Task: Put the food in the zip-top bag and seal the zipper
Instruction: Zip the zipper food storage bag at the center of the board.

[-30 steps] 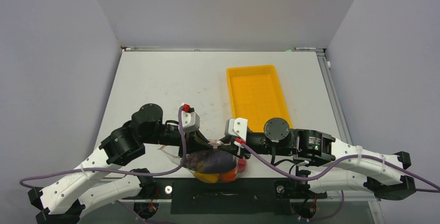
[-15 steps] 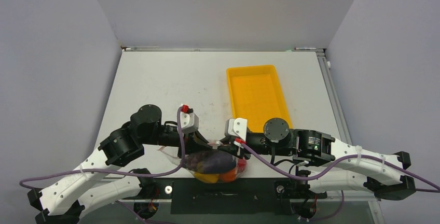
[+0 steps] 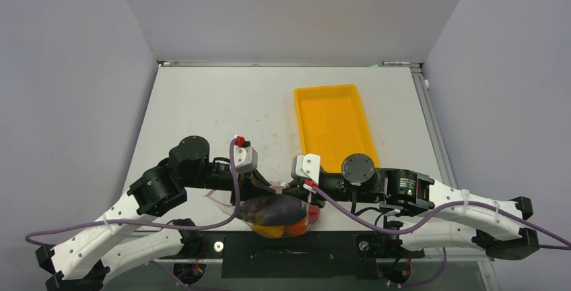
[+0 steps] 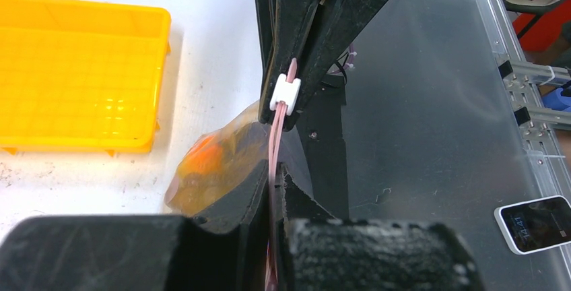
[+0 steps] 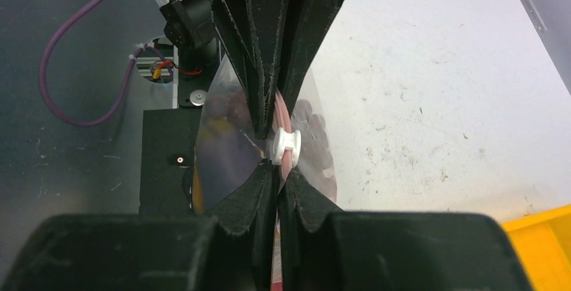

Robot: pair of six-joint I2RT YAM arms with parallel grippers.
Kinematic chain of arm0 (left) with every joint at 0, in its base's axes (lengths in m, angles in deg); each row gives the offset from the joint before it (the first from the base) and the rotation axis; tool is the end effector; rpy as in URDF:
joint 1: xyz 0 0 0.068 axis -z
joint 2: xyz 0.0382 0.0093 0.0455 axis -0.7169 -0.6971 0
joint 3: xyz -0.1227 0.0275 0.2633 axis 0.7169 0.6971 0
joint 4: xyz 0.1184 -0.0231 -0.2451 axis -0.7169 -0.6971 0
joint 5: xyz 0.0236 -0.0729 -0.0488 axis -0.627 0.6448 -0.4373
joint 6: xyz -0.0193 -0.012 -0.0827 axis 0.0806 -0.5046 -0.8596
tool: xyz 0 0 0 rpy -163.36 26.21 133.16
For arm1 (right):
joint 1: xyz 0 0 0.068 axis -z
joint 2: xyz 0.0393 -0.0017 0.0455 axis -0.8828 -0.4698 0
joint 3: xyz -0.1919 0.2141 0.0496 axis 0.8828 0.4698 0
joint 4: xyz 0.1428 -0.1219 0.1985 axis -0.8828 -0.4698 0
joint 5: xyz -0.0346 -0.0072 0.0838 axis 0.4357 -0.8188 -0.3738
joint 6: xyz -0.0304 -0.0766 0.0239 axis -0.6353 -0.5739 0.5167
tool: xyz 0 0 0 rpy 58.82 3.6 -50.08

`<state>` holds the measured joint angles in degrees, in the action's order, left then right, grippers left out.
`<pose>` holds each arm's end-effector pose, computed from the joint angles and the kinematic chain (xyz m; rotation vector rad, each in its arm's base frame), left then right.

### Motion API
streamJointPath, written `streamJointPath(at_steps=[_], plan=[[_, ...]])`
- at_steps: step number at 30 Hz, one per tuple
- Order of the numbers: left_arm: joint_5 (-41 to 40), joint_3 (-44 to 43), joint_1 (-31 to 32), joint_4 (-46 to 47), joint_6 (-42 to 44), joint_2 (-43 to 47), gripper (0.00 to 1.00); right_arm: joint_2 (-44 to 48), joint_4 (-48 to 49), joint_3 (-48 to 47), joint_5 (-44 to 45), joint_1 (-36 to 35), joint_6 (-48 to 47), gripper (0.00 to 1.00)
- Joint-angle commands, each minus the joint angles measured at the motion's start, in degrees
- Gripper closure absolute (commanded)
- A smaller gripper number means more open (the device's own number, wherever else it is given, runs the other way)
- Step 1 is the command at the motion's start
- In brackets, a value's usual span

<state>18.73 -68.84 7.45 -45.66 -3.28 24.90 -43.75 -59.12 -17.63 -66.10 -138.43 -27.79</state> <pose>0.0733 -0.1721 0.3856 1.2541 1.5396 -1.2294 0.0433 0.2351 0.3998 -1.4080 1.4103 0.9862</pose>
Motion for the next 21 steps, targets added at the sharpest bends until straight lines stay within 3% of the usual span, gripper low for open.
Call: streamJointPath(at_steps=[1,6,10,15,21], plan=[[0.77,-0.7,0.1,3.96,-0.7,0.25,0.92,0.4,3.35,-0.13,-1.19,0.37,-0.04,0.95],[1.42,-0.74,0.1,5.04,-1.49,0.16,0.58,-0.08,2.82,-1.03,-1.65,0.33,-0.42,0.95],[2.25,-0.7,0.1,6.43,-2.24,-0.08,0.43,-0.49,3.01,-1.1,-2.2,0.33,-0.69,0.95],[2.78,-0.31,0.1,9.6,-3.75,-0.53,0.34,-0.97,3.28,-0.7,-2.44,0.4,-0.83,0.95],[2.31,-0.23,0.1,12.0,-4.52,-1.33,0.33,-0.52,3.75,0.06,-2.59,0.42,-0.79,0.95]])
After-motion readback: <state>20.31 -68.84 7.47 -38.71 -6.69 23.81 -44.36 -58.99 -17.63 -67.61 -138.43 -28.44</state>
